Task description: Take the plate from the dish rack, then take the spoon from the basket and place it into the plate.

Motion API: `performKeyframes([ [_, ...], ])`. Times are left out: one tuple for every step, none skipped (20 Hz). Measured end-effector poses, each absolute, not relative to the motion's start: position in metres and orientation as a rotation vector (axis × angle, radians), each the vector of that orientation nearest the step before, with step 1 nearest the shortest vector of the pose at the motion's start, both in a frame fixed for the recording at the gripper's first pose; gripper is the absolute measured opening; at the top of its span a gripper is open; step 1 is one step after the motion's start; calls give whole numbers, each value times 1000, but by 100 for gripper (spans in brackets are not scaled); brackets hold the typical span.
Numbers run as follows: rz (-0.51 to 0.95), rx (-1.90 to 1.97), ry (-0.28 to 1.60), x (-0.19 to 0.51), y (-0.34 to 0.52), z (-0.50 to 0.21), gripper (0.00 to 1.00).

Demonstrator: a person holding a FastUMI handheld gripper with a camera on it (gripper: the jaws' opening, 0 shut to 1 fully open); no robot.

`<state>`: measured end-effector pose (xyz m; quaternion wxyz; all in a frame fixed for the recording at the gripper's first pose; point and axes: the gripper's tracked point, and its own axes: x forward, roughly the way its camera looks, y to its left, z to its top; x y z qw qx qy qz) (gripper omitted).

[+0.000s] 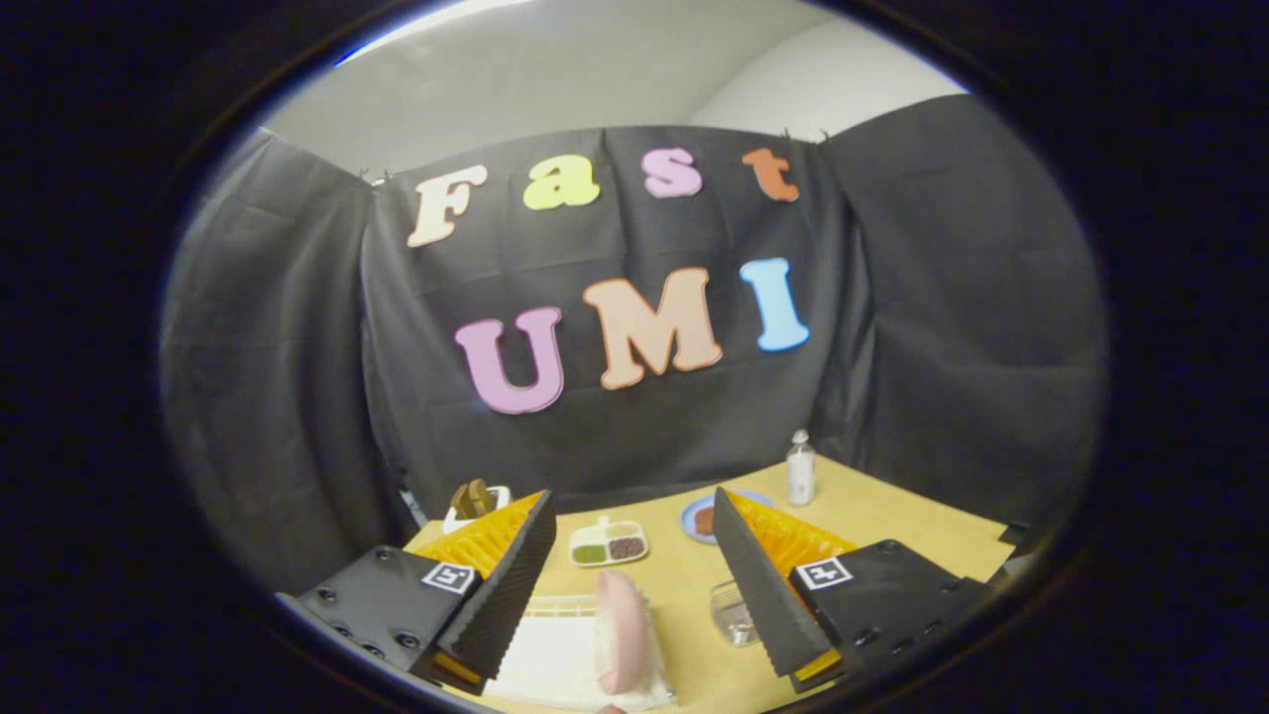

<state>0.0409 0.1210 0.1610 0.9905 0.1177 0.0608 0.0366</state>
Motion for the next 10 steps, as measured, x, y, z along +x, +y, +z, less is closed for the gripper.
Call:
performKeyframes([
  [75,250,193,44,129,144,94],
  [66,258,265,45,132,125,94],
  [52,257,338,45,136,106,94],
  [34,247,405,44,136,88,94],
  [21,232,461,42,135,74,94],
  [10,221,508,42,136,62,94],
  [5,211,553,42,136,48,94],
  [8,205,593,42,139,37,94],
  [8,201,629,43,142,25,94],
  [6,195,665,42,145,15,94],
])
